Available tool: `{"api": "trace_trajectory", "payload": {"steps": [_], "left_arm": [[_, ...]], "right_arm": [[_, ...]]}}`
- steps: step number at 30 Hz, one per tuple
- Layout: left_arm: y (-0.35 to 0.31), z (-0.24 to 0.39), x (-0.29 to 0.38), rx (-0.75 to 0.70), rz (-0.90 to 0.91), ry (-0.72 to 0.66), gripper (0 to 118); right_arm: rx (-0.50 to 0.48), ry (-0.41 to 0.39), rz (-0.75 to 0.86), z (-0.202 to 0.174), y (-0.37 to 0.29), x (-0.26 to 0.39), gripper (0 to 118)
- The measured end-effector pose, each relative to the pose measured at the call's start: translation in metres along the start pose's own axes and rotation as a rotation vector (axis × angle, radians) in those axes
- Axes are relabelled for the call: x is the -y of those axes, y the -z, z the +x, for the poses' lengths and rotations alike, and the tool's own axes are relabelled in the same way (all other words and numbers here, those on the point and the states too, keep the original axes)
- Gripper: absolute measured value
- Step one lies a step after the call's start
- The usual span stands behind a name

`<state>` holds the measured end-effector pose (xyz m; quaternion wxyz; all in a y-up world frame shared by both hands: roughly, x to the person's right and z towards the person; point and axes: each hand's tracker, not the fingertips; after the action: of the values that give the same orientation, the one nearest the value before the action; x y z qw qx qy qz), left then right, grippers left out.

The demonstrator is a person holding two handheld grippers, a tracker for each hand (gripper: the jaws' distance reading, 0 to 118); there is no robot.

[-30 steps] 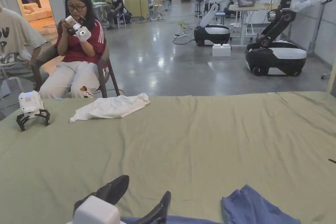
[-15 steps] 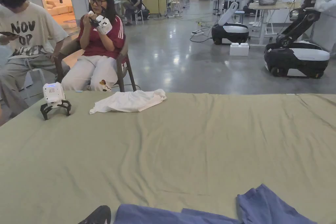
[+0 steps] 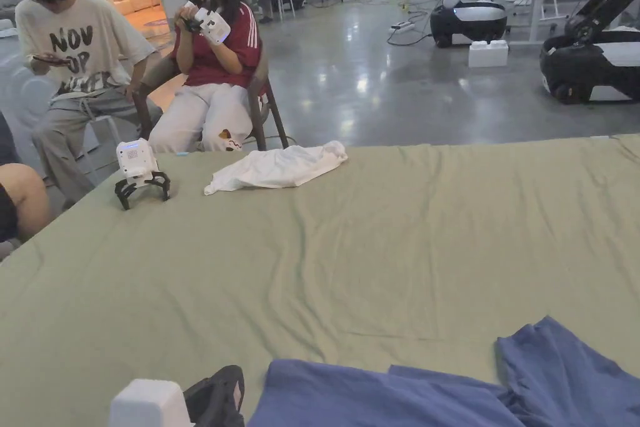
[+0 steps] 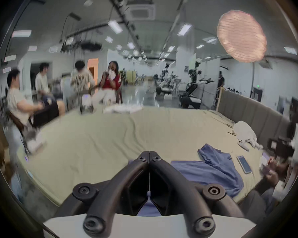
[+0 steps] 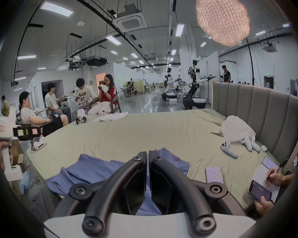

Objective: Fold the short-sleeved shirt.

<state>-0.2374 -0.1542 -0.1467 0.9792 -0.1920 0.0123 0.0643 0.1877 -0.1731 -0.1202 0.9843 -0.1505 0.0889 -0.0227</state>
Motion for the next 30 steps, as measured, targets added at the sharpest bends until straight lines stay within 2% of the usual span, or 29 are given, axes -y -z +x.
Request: {"api": "trace_trajectory", "payload": {"steps": [1,2,4,5,6,11,13,14,15,16,18,20,22,23,26,27,29,30], "left_arm": [[0.022,-0.009,0.002,0.038,-0.088,-0.053,5],[0.047,-0.018,0.004,0.065,-0.164,-0.086,19],[0.095,-0.031,0.015,0.111,-0.269,-0.126,62],[0.117,-0.033,0.02,0.101,-0.305,-0.114,72],[0.14,-0.036,0.023,0.084,-0.332,-0.124,77],[0.252,-0.044,0.045,-0.001,-0.453,-0.14,76],[0.285,-0.043,0.055,-0.029,-0.534,-0.123,73],[0.296,-0.044,0.059,-0.035,-0.527,-0.118,69],[0.307,-0.045,0.063,-0.051,-0.538,-0.095,59],[0.311,-0.041,0.067,-0.06,-0.567,-0.096,40],[0.313,-0.036,0.073,-0.067,-0.575,-0.076,28],[0.307,-0.027,0.072,-0.038,-0.567,-0.013,5],[0.309,-0.018,0.073,-0.025,-0.586,-0.021,4],[0.31,-0.012,0.074,-0.061,-0.606,0.02,4],[0.316,-0.004,0.079,-0.068,-0.63,0.107,3],[0.318,-0.002,0.08,-0.057,-0.644,0.134,3],[0.323,-0.005,0.081,-0.053,-0.656,0.152,3],[0.323,-0.005,0.08,-0.054,-0.661,0.156,3]], "right_arm": [[0.003,0.004,-0.019,0.002,0.002,0.004,1],[0.008,0.012,-0.035,0.004,0.004,0.009,1],[0.009,0.03,-0.06,0.01,0.005,0.019,1],[0.015,0.042,-0.073,0.012,0.005,0.023,1],[0.022,0.053,-0.089,0.015,0.004,0.026,1],[0.074,0.092,-0.169,0.037,0.011,0.041,1],[0.097,0.092,-0.208,0.046,0.014,0.045,1],[0.107,0.086,-0.221,0.049,0.014,0.047,1],[0.119,0.076,-0.226,0.052,0.012,0.049,1],[0.133,0.071,-0.238,0.056,0.012,0.051,1],[0.146,0.08,-0.261,0.063,0.012,0.055,1],[0.15,0.104,-0.274,0.07,0.014,0.058,1],[0.142,0.144,-0.284,0.077,0.024,0.057,1],[0.129,0.15,-0.286,0.08,0.033,0.054,1],[0.076,0.129,-0.285,0.092,0.073,0.035,3],[0.065,0.119,-0.318,0.097,0.094,0.027,16],[0.031,0.113,-0.436,0.107,0.146,0.017,65],[0.018,0.11,-0.452,0.11,0.171,0.012,80]]}}
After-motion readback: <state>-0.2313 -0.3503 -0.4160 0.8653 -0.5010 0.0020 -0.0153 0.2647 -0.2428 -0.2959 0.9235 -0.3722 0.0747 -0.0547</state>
